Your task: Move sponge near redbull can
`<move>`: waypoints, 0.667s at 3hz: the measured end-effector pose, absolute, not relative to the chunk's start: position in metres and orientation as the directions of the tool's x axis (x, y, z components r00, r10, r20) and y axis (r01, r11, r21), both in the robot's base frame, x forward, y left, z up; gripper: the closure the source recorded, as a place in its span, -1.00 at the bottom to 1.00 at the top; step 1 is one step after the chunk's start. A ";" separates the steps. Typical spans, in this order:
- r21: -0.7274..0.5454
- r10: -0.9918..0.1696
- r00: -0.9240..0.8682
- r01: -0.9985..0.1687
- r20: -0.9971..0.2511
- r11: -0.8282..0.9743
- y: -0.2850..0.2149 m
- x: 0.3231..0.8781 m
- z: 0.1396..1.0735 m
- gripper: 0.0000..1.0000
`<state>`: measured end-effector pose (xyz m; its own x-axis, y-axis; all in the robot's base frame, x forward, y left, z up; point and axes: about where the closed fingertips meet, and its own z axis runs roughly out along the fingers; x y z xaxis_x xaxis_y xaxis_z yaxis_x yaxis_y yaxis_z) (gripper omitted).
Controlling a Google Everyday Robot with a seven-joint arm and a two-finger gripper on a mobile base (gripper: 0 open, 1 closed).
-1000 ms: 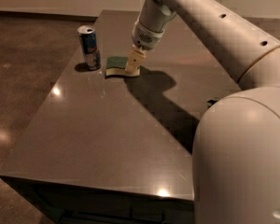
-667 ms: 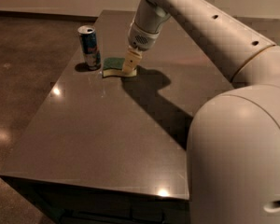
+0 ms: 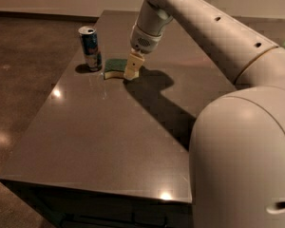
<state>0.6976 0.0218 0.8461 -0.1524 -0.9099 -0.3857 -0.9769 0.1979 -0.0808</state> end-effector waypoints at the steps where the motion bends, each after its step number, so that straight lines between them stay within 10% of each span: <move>1: -0.079 -0.910 -0.152 -0.977 -0.385 0.197 0.023 0.698 0.844 -1.00; 2: -0.079 -0.910 -0.152 -0.977 -0.385 0.197 0.023 0.698 0.844 -1.00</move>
Offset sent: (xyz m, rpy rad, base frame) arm 0.0002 0.0009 -0.0018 -0.0002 0.0019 0.0011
